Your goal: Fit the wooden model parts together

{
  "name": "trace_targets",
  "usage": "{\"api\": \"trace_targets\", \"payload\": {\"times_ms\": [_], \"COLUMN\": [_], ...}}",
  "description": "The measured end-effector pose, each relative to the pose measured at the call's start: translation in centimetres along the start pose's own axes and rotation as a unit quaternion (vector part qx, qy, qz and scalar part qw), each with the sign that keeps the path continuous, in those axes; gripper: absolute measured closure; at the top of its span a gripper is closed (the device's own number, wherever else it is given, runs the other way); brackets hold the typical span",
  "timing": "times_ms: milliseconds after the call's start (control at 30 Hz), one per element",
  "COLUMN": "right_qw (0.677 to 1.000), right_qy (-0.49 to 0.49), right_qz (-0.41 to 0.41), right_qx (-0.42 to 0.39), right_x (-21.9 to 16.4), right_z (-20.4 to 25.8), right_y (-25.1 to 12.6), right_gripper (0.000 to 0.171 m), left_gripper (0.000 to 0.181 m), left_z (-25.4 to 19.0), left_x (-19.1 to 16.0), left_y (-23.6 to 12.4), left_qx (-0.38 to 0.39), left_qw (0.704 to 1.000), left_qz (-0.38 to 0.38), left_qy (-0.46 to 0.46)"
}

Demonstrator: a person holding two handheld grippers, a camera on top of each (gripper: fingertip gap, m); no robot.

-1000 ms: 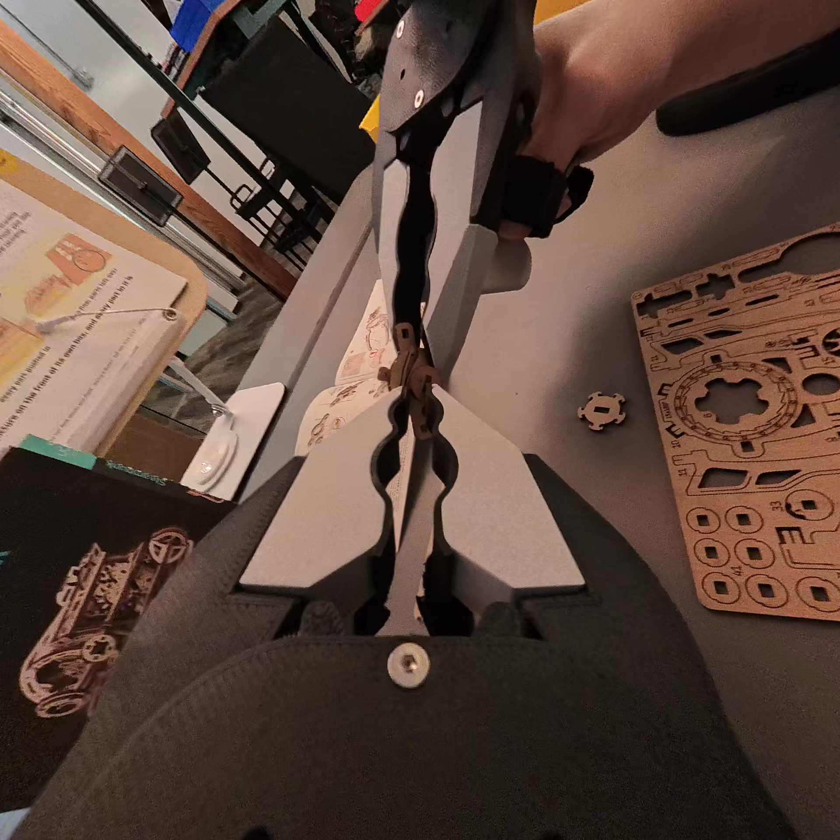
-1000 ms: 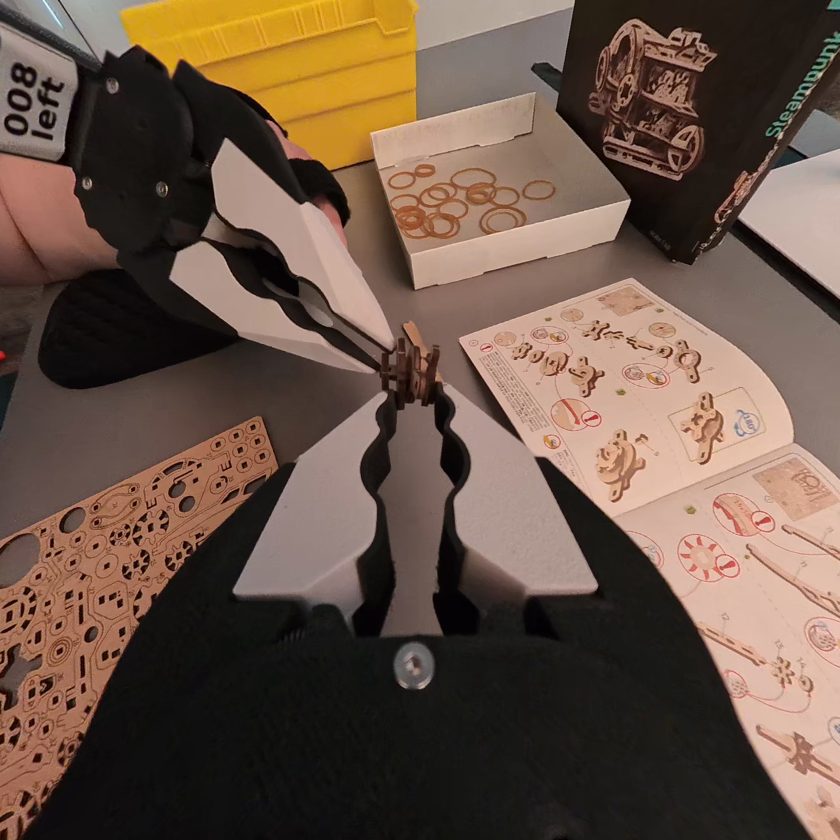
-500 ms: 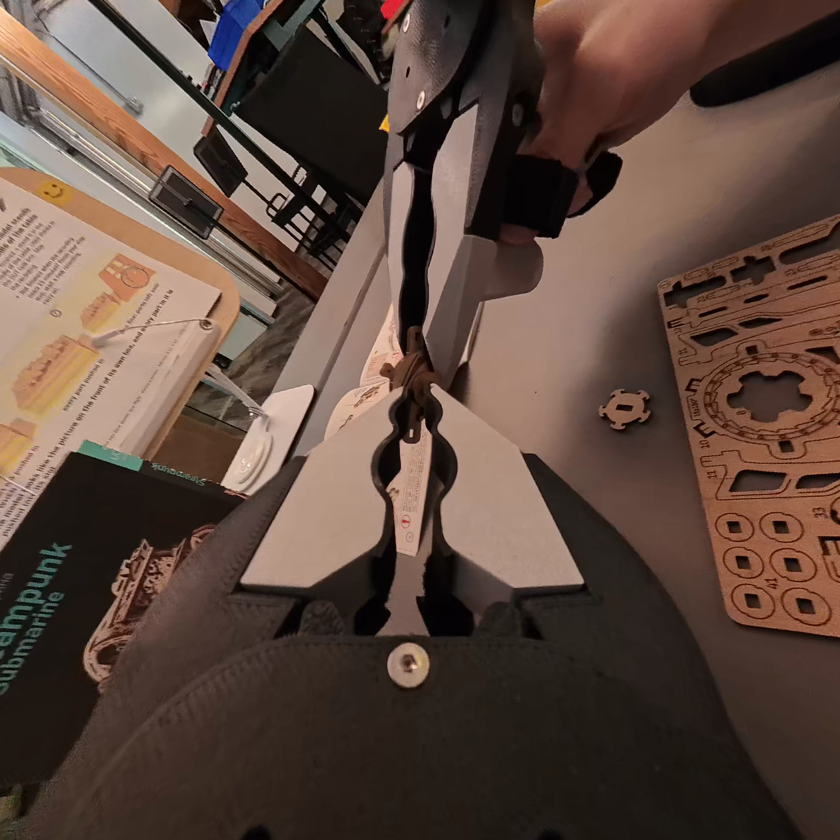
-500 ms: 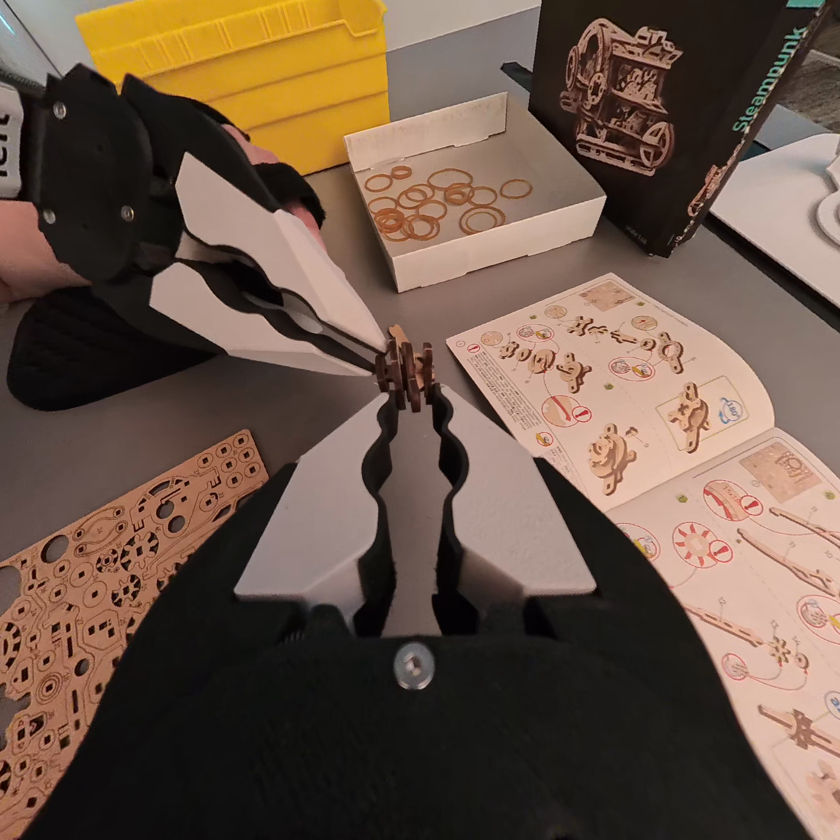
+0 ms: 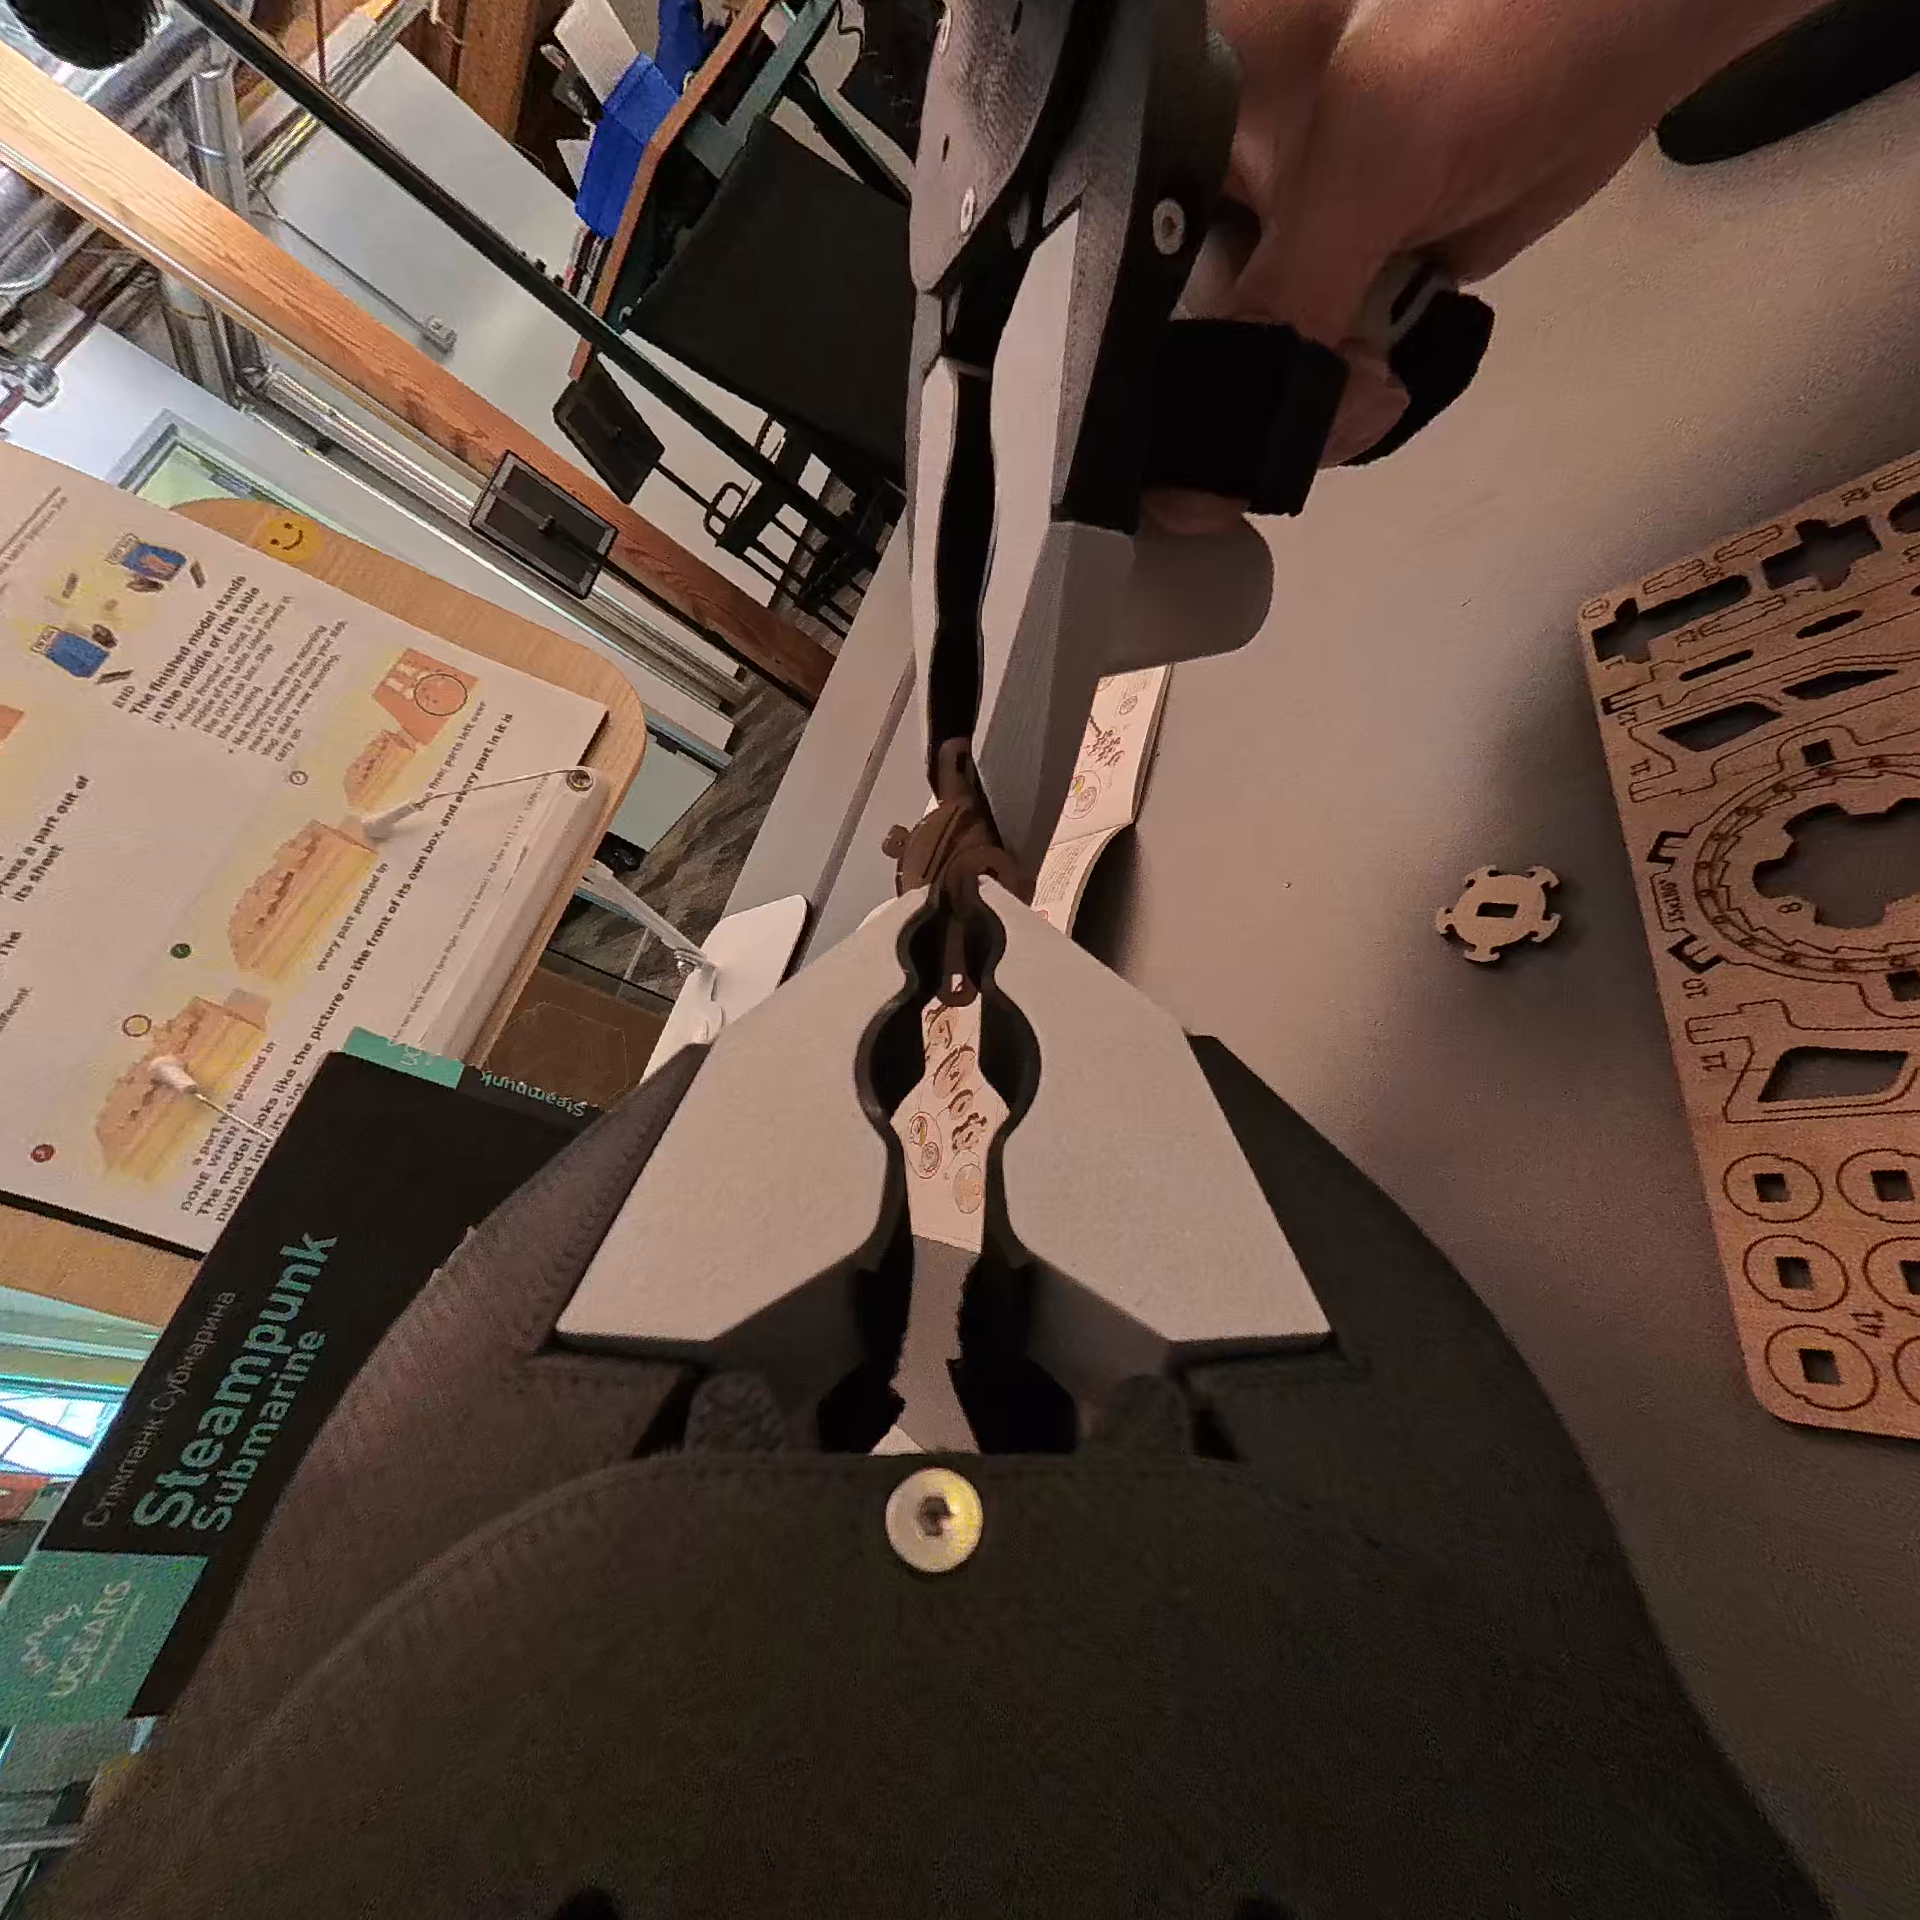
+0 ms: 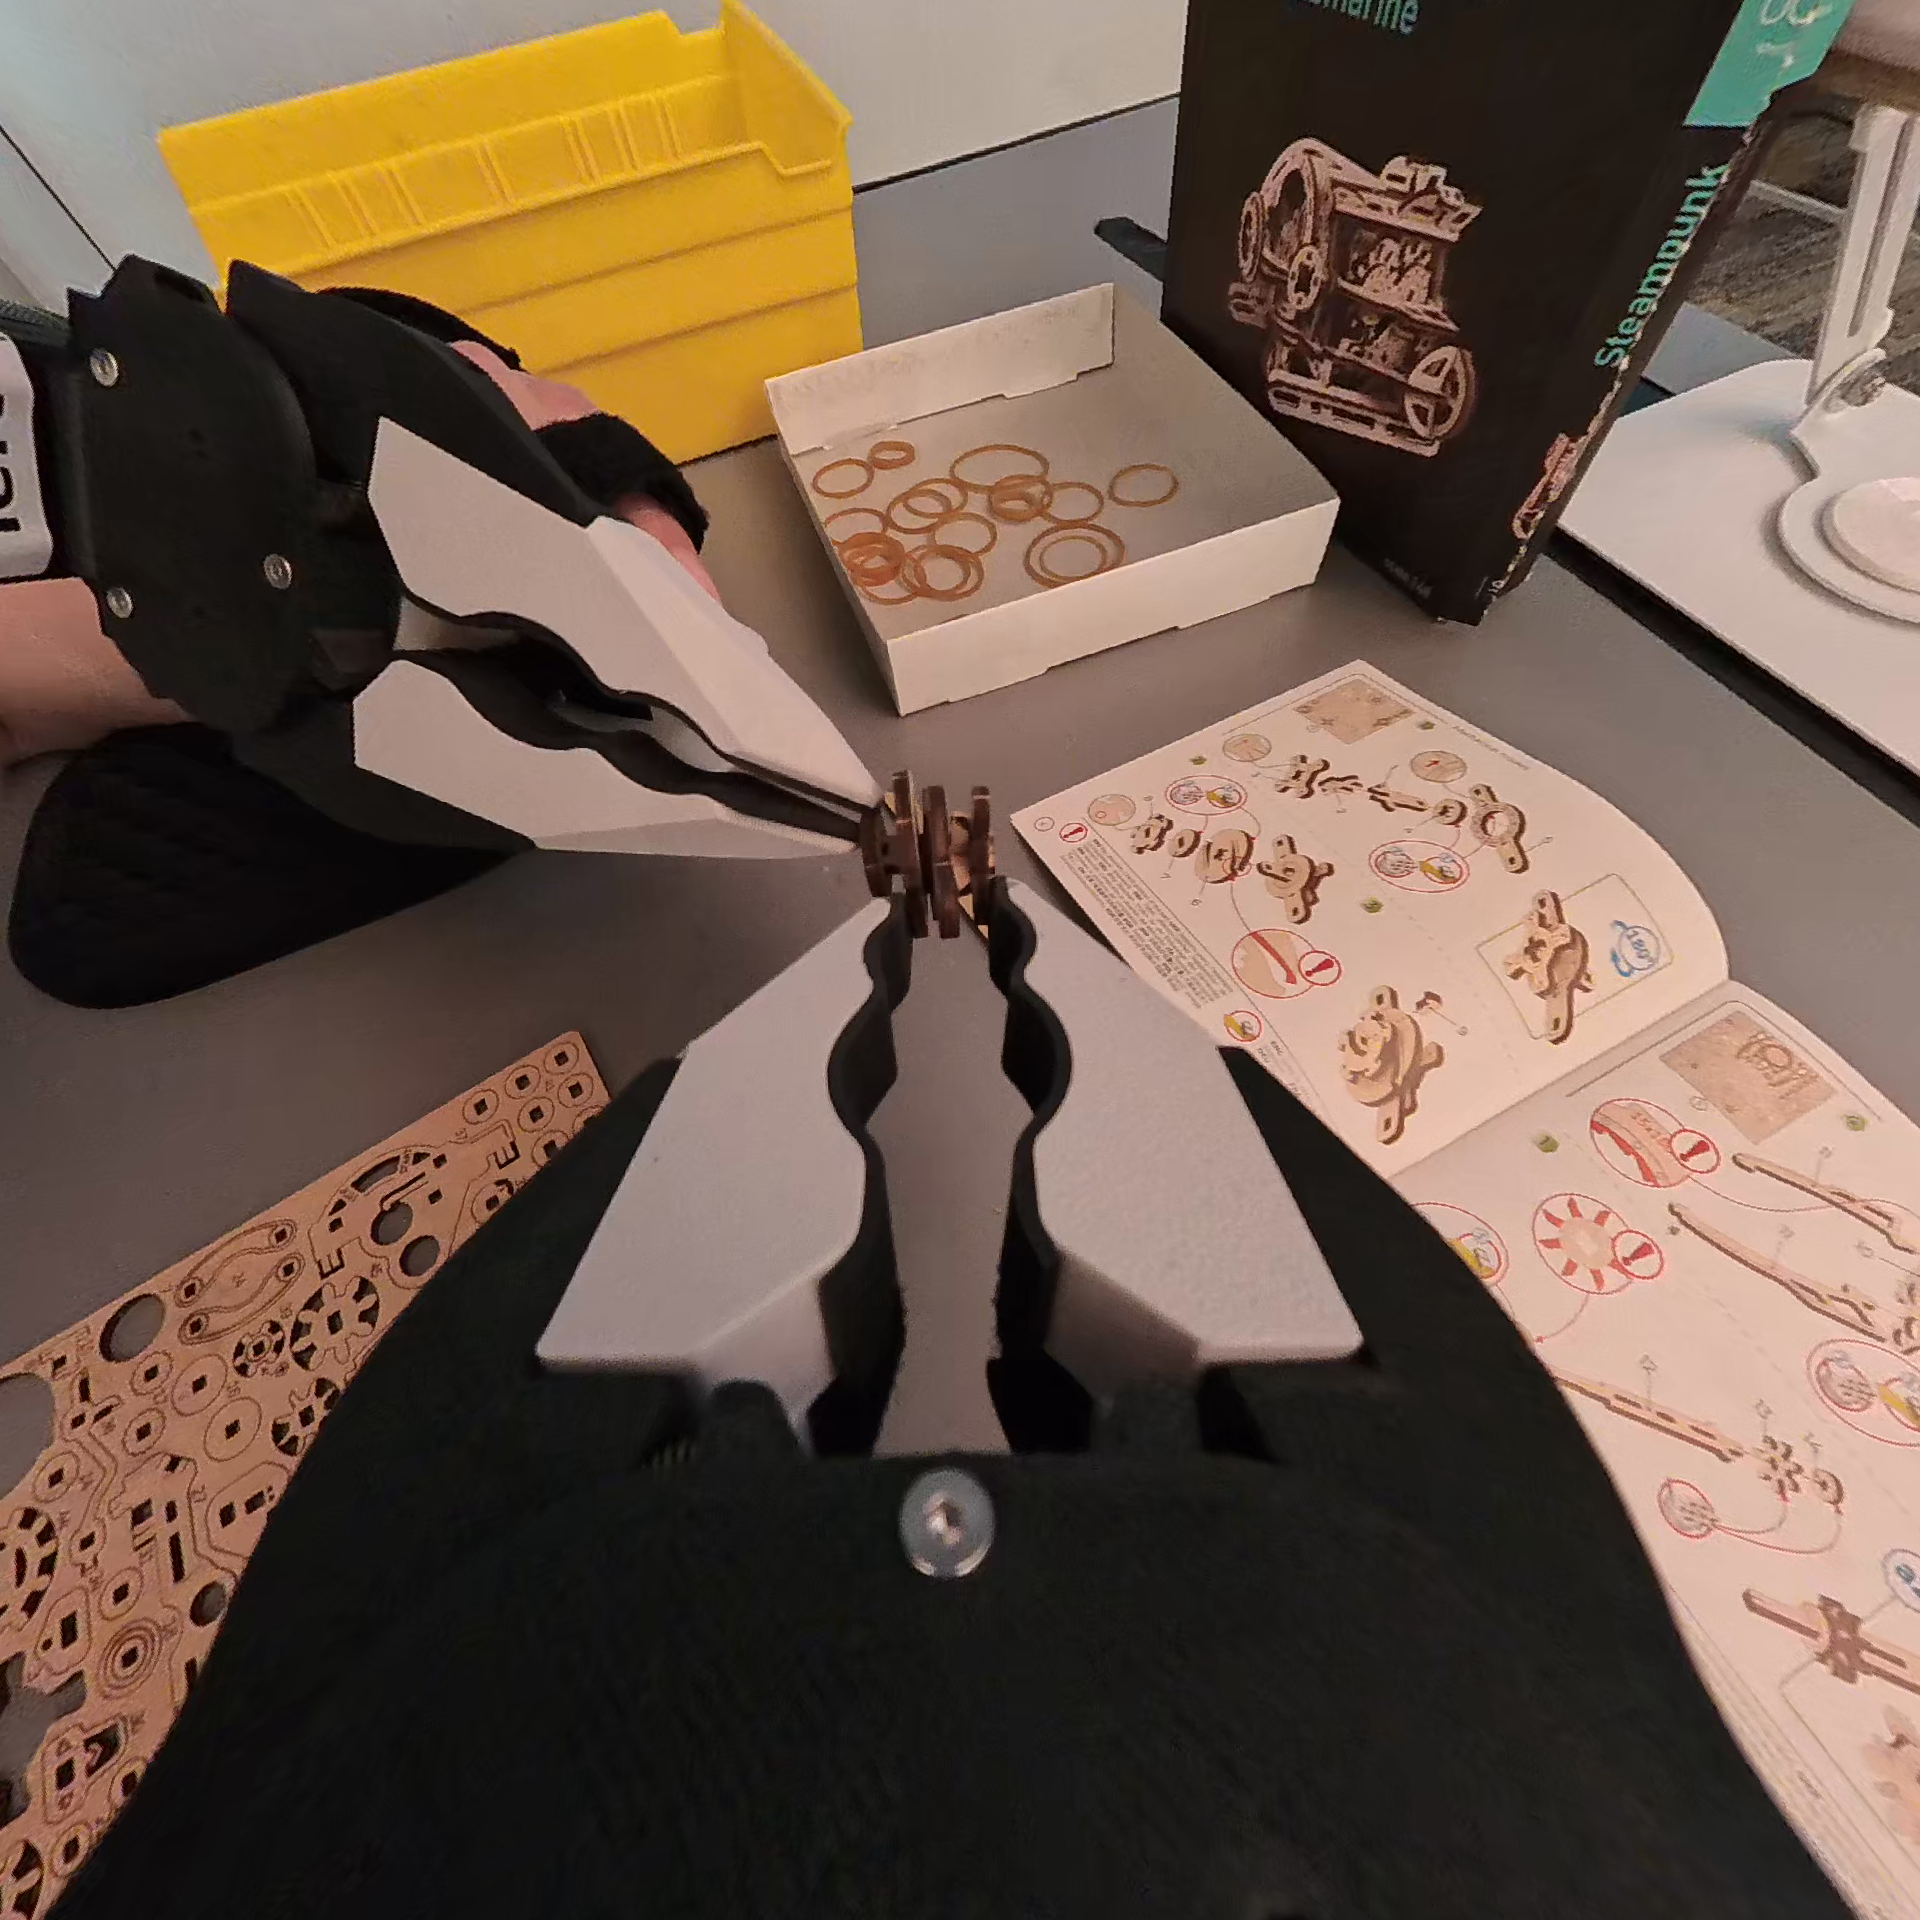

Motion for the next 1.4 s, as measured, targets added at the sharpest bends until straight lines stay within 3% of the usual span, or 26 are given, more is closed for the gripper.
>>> {"api": "trace_targets", "payload": {"times_ms": [33, 200, 333, 467, 567, 767, 933, 1400], "right_qw": [1.0, 1.0, 0.999, 0.989, 0.962, 0.897, 0.913, 0.925], "right_qy": [0.003, 0.016, 0.033, 0.112, 0.218, 0.374, 0.344, 0.327], "right_qz": [0.0, 0.0, -0.017, -0.04, -0.03, 0.02, 0.048, 0.101], "right_qx": [0.002, 0.01, 0.029, 0.092, 0.163, 0.234, 0.214, 0.163], "right_x": [0.0, -0.3, -0.4, -0.6, -1.6, -4.3, -4.2, -4.3], "right_z": [0.0, -0.4, -1.1, -2.1, -2.9, -3.7, -3.4, -2.7], "right_y": [0.0, 0.2, -0.2, -0.4, 0.3, 2.2, 2.3, 2.6], "right_gripper": [0.158, 0.158, 0.158, 0.157, 0.157, 0.157, 0.157, 0.157], "left_gripper": [0.181, 0.181, 0.18, 0.151, 0.134, 0.155, 0.167, 0.169], "left_z": [0.0, -0.1, 1.1, 2.0, 1.5, 0.2, -0.3, -1.6], "left_x": [0.0, -0.1, 0.0, -0.4, -1.0, -1.2, -1.4, -1.7], "left_y": [0.0, 0.2, -0.2, -0.1, 0.6, 0.9, 1.1, 1.4], "left_qx": [0.001, 0.0, 0.005, -0.04, -0.056, -0.068, -0.095, -0.129], "left_qw": [1.0, 1.0, 0.997, 0.986, 0.987, 0.994, 0.992, 0.991], "left_qz": [0.001, 0.001, -0.032, -0.051, -0.026, -0.007, 0.005, 0.035], "left_qy": [0.002, 0.009, -0.069, -0.155, -0.145, -0.087, -0.081, -0.023]}}
Point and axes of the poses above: each gripper's, where its closed fingertips meet, y out along the fingers, x out of its top, z = x × y across the jaws, the point moved 10 cm from there along -y, back along the fingers, and after that the axes turned 1 degree about -y, right-handed, at the moved point
